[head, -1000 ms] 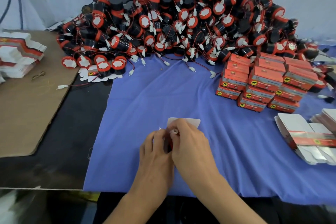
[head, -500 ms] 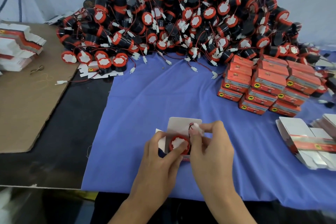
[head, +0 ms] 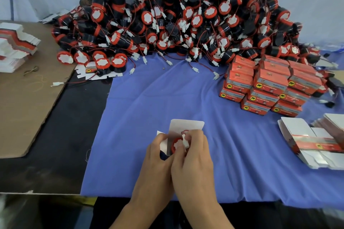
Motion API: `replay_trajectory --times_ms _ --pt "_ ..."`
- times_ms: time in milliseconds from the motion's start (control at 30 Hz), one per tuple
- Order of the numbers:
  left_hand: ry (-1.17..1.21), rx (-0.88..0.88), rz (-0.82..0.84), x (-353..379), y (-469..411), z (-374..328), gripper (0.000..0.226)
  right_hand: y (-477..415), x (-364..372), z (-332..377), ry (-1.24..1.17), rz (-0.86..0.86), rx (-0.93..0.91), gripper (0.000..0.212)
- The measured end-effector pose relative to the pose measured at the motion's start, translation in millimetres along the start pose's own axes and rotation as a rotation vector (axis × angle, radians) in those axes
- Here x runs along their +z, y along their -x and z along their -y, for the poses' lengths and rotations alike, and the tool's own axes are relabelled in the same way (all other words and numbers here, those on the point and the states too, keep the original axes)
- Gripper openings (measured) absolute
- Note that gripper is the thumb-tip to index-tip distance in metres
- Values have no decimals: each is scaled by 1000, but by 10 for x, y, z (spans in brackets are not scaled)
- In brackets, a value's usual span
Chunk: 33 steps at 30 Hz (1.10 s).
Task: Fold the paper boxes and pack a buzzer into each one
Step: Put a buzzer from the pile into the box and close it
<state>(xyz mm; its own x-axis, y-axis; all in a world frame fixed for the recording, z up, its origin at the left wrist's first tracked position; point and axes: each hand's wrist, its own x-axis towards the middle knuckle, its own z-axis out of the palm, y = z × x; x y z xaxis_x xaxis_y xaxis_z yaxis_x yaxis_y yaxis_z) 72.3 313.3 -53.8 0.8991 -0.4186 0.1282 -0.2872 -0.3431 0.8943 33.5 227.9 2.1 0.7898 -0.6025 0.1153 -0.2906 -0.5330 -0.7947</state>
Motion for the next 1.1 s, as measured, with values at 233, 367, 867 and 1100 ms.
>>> replay_trajectory --times_ms 233,367,867,1100 --pt "90 -36 -46 -17 22 -20 31 -55 -7 -6 -50 -77 -39 19" --pt "260 -153 -47 -9 -7 -40 38 -111 -38 -46 59 16 -13 27" --pt "-331 305 -46 0 32 31 47 -404 -263 -28 363 -41 -237 26" --pt "-236 323 -18 -30 15 57 43 -569 -273 -157 433 -105 -317 15"
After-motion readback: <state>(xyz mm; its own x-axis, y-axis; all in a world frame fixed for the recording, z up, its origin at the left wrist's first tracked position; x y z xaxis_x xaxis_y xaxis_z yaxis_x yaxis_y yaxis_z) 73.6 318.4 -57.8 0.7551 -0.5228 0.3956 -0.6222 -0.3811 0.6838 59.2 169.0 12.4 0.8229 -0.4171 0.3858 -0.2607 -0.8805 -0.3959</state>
